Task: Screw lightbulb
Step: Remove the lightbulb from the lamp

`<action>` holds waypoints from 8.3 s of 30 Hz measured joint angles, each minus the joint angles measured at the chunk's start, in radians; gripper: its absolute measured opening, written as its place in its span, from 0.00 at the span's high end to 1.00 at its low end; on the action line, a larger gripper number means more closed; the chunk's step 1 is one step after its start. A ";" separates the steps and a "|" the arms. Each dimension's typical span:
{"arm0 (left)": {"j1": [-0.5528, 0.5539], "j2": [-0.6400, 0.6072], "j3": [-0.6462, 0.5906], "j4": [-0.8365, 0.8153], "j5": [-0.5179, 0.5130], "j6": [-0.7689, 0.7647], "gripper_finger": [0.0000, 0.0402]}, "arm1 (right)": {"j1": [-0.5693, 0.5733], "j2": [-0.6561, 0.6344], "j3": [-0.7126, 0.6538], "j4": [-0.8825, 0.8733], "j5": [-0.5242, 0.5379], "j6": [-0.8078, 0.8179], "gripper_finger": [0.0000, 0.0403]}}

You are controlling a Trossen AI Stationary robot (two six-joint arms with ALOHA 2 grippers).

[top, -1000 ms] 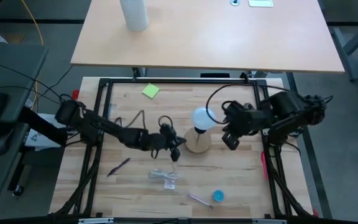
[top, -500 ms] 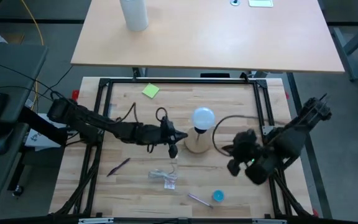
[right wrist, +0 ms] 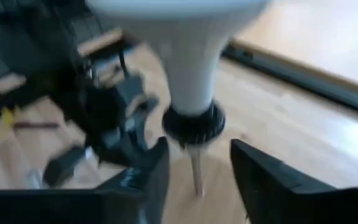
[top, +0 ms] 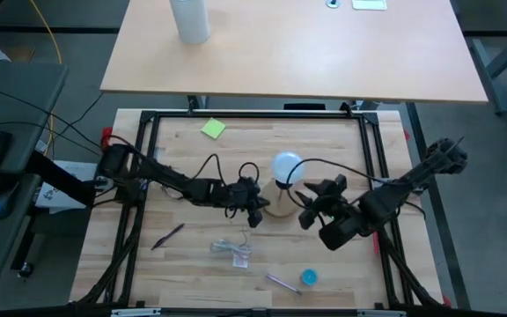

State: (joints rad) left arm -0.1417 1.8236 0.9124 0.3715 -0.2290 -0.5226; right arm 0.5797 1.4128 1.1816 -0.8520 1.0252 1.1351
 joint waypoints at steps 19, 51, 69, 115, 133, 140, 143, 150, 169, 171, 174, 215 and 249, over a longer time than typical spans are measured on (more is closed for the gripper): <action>0.087 0.029 0.000 -0.014 0.086 -0.061 1.00 | 0.033 0.005 -0.238 0.124 0.305 0.100 0.35; 0.139 0.029 0.000 -0.010 0.067 -0.121 1.00 | -0.225 -0.792 -0.759 1.008 -0.459 -1.060 0.48; 0.100 0.118 0.000 0.175 -0.017 -0.122 1.00 | -0.574 -0.461 -0.759 1.334 -1.014 -1.114 0.48; 0.072 0.256 0.005 0.306 -0.043 -0.094 1.00 | -0.875 -0.074 -0.504 1.410 -1.932 -1.252 0.48; 0.072 0.256 0.004 0.281 -0.052 -0.094 1.00 | -0.877 -0.050 -0.475 1.385 -1.953 -1.218 0.63; 0.059 0.256 0.005 0.269 -0.117 -0.110 1.00 | -0.866 -0.052 -0.474 1.376 -1.885 -1.180 0.63; 0.051 0.256 0.006 0.250 -0.146 -0.134 1.00 | -0.850 -0.053 -0.474 1.375 -1.836 -1.170 0.63; 0.022 0.259 0.006 0.213 -0.222 -0.177 1.00 | -0.819 -0.054 -0.474 1.368 -1.773 -1.163 0.63; -0.026 0.296 0.010 0.202 -0.296 -0.259 1.00 | -0.707 -0.169 -0.473 1.155 -1.439 -1.215 0.63; -0.026 0.296 0.010 0.202 -0.295 -0.259 1.00 | -0.687 -0.174 -0.474 1.152 -1.386 -1.205 0.63; -0.026 0.296 0.010 0.202 -0.293 -0.259 1.00 | -0.657 -0.178 -0.475 1.152 -1.308 -1.187 0.63; 0.009 0.298 0.011 0.224 -0.276 -0.201 1.00 | -0.300 -0.146 -0.480 1.252 -0.350 -0.947 0.57; 0.008 0.299 0.011 0.225 -0.278 -0.197 1.00 | -0.319 -0.177 -0.476 1.218 -0.472 -1.123 0.61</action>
State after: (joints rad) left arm -0.1341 2.1223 0.9230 0.5968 -0.5068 -0.7197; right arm 0.2606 1.2358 0.7055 0.3660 0.5536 0.0126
